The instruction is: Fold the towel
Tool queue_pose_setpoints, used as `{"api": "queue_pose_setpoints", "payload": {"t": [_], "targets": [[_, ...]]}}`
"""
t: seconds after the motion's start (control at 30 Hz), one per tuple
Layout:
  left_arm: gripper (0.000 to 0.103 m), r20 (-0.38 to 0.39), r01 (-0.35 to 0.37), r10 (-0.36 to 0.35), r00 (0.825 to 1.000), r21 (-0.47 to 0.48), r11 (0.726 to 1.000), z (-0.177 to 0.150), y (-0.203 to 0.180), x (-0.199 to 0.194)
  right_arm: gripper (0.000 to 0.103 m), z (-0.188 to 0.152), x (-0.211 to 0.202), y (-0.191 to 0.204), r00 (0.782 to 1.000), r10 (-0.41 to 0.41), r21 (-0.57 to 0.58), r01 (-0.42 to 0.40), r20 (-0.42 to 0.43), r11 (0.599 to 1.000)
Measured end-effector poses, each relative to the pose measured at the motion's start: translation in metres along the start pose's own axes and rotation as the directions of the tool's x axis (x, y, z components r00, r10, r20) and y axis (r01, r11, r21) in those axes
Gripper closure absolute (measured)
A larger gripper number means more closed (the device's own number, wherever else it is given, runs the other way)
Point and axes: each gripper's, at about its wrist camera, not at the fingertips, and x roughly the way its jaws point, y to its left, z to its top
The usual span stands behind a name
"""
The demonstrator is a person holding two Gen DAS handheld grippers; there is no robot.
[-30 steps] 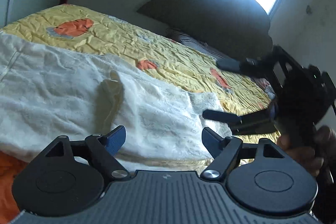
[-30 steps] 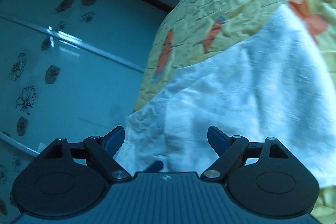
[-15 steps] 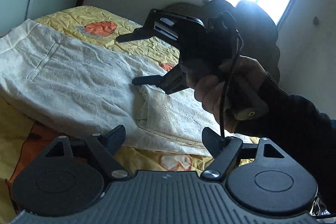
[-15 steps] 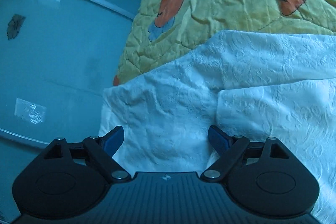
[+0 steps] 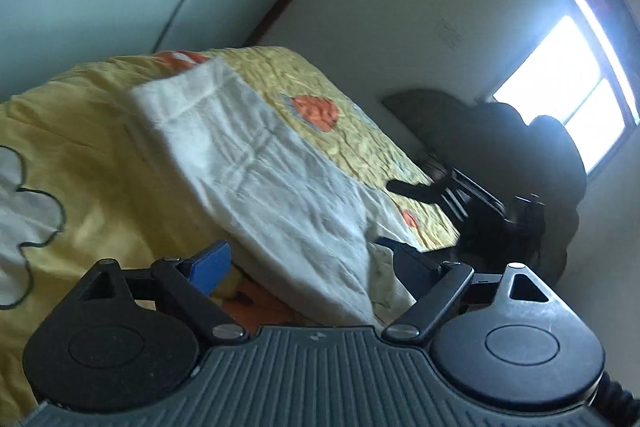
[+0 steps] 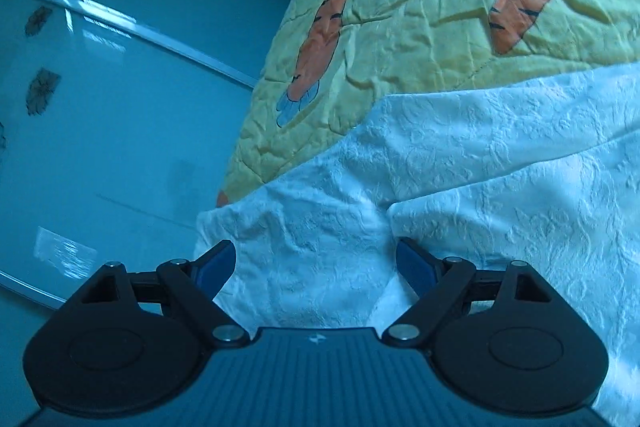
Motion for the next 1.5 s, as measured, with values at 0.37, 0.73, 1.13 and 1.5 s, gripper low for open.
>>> {"api": "queue_pose_setpoints", "payload": {"t": [0.37, 0.73, 1.13, 1.5], "targets": [[0.008, 0.116, -0.126, 0.185, 0.976, -0.394, 0.91, 0.059, 0.081, -0.051, 0.015, -0.155, 0.044, 0.147, 0.991, -0.137, -0.851, 0.072, 0.0, 0.52], [0.004, 0.152, -0.126, 0.203, 0.967, -0.406, 0.905, 0.064, 0.08, -0.059, 0.02, -0.179, 0.099, 0.171, 0.961, -0.213, -0.93, 0.232, 0.175, 0.286], [0.004, 0.127, -0.132, 0.202, 0.971, -0.418, 0.899, 0.065, 0.083, -0.052, 0.026, -0.202, 0.112, 0.176, 0.927, -0.201, -0.937, 0.339, 0.317, 0.08], [0.001, 0.058, 0.022, 0.006, 0.998, -0.465, 0.885, 0.079, 0.07, -0.006, 0.087, -0.147, 0.083, 0.17, 0.983, -0.095, -0.83, 0.184, 0.158, 0.526]]}}
